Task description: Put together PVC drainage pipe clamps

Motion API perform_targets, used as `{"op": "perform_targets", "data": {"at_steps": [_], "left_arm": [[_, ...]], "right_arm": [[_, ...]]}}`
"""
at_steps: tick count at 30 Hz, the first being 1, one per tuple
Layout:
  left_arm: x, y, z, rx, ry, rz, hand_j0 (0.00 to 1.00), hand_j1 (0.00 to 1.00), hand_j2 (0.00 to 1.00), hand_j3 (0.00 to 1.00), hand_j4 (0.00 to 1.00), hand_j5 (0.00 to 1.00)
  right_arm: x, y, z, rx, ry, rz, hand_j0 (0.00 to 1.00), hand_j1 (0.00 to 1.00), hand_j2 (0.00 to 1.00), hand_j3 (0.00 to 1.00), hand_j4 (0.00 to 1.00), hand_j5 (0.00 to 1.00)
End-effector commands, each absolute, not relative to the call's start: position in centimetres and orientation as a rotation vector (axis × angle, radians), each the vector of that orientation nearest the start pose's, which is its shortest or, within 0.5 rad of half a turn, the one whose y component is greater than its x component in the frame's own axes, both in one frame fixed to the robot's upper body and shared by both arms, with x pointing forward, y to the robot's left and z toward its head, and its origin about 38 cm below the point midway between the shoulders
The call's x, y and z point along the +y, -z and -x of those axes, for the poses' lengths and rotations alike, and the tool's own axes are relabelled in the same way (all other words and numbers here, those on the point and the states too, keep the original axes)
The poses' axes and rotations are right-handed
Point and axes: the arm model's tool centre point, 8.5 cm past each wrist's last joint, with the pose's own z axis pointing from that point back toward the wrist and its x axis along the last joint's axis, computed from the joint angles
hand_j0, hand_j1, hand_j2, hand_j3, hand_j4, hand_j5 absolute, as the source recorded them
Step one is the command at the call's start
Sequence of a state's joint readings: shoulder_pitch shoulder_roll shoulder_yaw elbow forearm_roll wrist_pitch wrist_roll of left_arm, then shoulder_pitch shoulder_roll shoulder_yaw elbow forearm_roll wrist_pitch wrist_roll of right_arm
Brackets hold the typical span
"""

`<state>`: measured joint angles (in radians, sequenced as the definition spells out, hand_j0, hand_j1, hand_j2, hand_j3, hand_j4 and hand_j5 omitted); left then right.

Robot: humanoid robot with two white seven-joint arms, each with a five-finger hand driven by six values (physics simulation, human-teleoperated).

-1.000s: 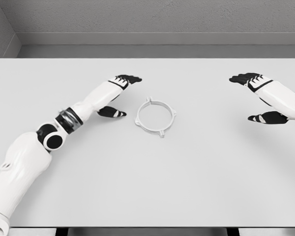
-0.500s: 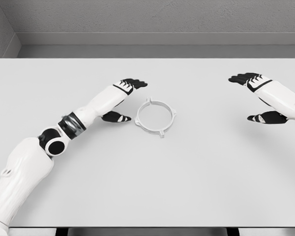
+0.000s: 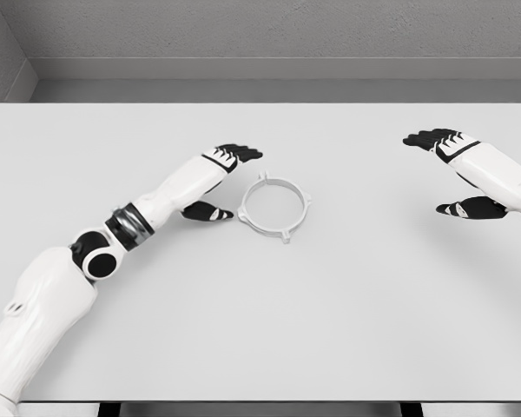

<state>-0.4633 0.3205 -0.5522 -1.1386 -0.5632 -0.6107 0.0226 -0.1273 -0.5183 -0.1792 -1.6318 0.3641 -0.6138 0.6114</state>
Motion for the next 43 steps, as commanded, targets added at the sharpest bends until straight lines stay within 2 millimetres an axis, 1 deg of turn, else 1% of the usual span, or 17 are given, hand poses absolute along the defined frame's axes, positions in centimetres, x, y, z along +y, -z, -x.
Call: {"op": "perform_targets", "data": {"at_steps": [1,14,16,20,26,28,29,30,31,32,34,35,36,37,38,40,43], "left_arm": [[17.7,-9.7,-44.1,-1.905,1.427,-0.248,1.0,1.0,1.0,1.0,1.0,1.0],[17.1,-9.8,-44.1,-1.915,1.42,-0.239,1.0,1.0,1.0,1.0,1.0,1.0],[16.5,-9.7,-44.0,-1.922,1.418,-0.229,1.0,1.0,1.0,1.0,1.0,1.0],[16.2,-9.8,-44.0,-1.929,1.414,-0.224,1.0,1.0,1.0,1.0,1.0,1.0],[16.3,-9.8,-44.0,-1.928,1.413,-0.225,1.0,1.0,1.0,1.0,1.0,1.0],[17.0,-9.9,-44.2,-1.92,1.412,-0.238,1.0,1.0,1.0,1.0,1.0,1.0],[18.0,-10.0,-44.4,-1.91,1.413,-0.255,1.0,1.0,1.0,1.0,1.0,1.0],[19.6,-10.2,-44.5,-1.888,1.431,-0.287,1.0,1.0,1.0,1.0,1.0,1.0],[21.2,-10.4,-44.7,-1.866,1.45,-0.322,1.0,1.0,1.0,1.0,1.0,1.0],[23.4,-10.9,-45.0,-1.836,1.47,-0.372,1.0,1.0,1.0,1.0,1.0,1.0],[26.5,-12.7,-45.7,-1.828,1.456,-0.445,1.0,1.0,1.0,1.0,1.0,1.0],[29.2,-14.0,-46.0,-1.831,1.396,-0.485,1.0,1.0,1.0,1.0,1.0,1.0],[31.4,-14.9,-45.9,-1.828,1.349,-0.503,1.0,1.0,1.0,1.0,1.0,1.0],[33.8,-15.4,-45.7,-1.792,1.356,-0.542,1.0,1.0,1.0,1.0,1.0,1.0],[35.2,-15.8,-45.5,-1.774,1.358,-0.571,1.0,1.0,1.0,1.0,1.0,1.0],[35.5,-15.5,-45.1,-1.767,1.352,-0.571,1.0,1.0,1.0,1.0,1.0,1.0],[36.0,-15.6,-45.1,-1.763,1.343,-0.583,1.0,1.0,1.0,1.0,1.0,1.0]], "right_arm": [[-36.2,-20.7,-36.8,-1.723,-1.487,0.504,1.0,1.0,1.0,1.0,1.0,1.0],[-36.1,-20.7,-36.7,-1.725,-1.488,0.502,1.0,1.0,1.0,1.0,1.0,1.0],[-36.1,-20.7,-36.7,-1.724,-1.489,0.503,1.0,1.0,1.0,1.0,1.0,1.0],[-36.1,-20.7,-36.7,-1.724,-1.489,0.503,1.0,1.0,1.0,1.0,1.0,1.0],[-36.0,-20.7,-36.7,-1.726,-1.49,0.501,1.0,1.0,1.0,1.0,1.0,1.0],[-36.0,-20.7,-36.7,-1.726,-1.49,0.501,1.0,1.0,1.0,1.0,1.0,1.0],[-36.0,-20.7,-36.7,-1.726,-1.49,0.501,1.0,1.0,1.0,1.0,1.0,1.0],[-36.1,-20.7,-36.7,-1.726,-1.488,0.502,1.0,1.0,1.0,1.0,1.0,1.0],[-36.0,-20.7,-36.7,-1.726,-1.49,0.501,1.0,1.0,1.0,1.0,1.0,1.0],[-36.1,-20.7,-36.7,-1.726,-1.488,0.502,1.0,1.0,1.0,1.0,1.0,1.0],[-36.1,-20.7,-36.7,-1.726,-1.488,0.502,1.0,1.0,1.0,1.0,1.0,1.0],[-36.0,-20.7,-36.7,-1.726,-1.486,0.501,1.0,1.0,1.0,1.0,1.0,1.0],[-36.0,-20.6,-36.7,-1.726,-1.487,0.499,1.0,1.0,1.0,1.0,1.0,1.0],[-36.1,-20.7,-36.7,-1.726,-1.488,0.502,1.0,1.0,1.0,1.0,1.0,1.0],[-36.0,-20.6,-36.7,-1.726,-1.487,0.499,1.0,1.0,1.0,1.0,1.0,1.0],[-36.0,-20.7,-36.8,-1.726,-1.489,0.501,1.0,1.0,1.0,1.0,1.0,1.0],[-36.1,-20.7,-36.8,-1.726,-1.488,0.503,1.0,1.0,1.0,1.0,1.0,1.0]]}}
